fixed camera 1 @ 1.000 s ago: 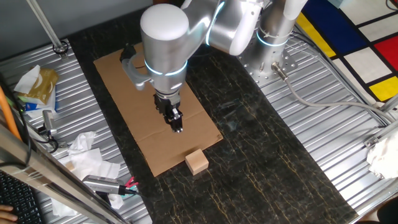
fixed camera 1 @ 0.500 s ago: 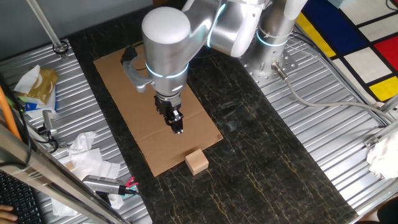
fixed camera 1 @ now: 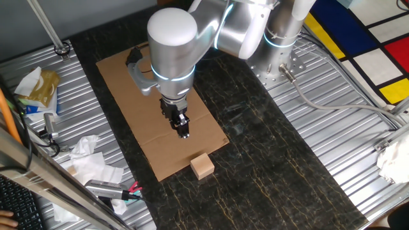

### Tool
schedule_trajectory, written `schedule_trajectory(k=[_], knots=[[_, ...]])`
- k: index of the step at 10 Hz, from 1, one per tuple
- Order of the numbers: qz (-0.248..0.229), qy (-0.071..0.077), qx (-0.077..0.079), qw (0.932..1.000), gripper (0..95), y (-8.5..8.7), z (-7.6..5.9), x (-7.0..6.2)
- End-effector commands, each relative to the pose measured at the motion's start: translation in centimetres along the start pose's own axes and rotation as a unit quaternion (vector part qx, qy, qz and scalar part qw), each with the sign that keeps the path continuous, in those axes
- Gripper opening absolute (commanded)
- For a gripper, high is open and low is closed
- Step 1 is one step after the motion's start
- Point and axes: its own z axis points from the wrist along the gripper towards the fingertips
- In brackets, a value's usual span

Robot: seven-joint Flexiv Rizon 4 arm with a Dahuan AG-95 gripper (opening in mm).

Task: Grab the block and place it at the designated location

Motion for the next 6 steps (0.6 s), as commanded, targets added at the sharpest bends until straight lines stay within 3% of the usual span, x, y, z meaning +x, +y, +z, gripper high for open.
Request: schedule_trajectory(k=[1, 6], knots=[[0.001, 0.0, 0.001, 1.0, 76.0, 0.2, 0.0, 0.0], [0.009, -0.001, 0.001, 1.0, 76.0, 1.2, 0.4, 0.1]])
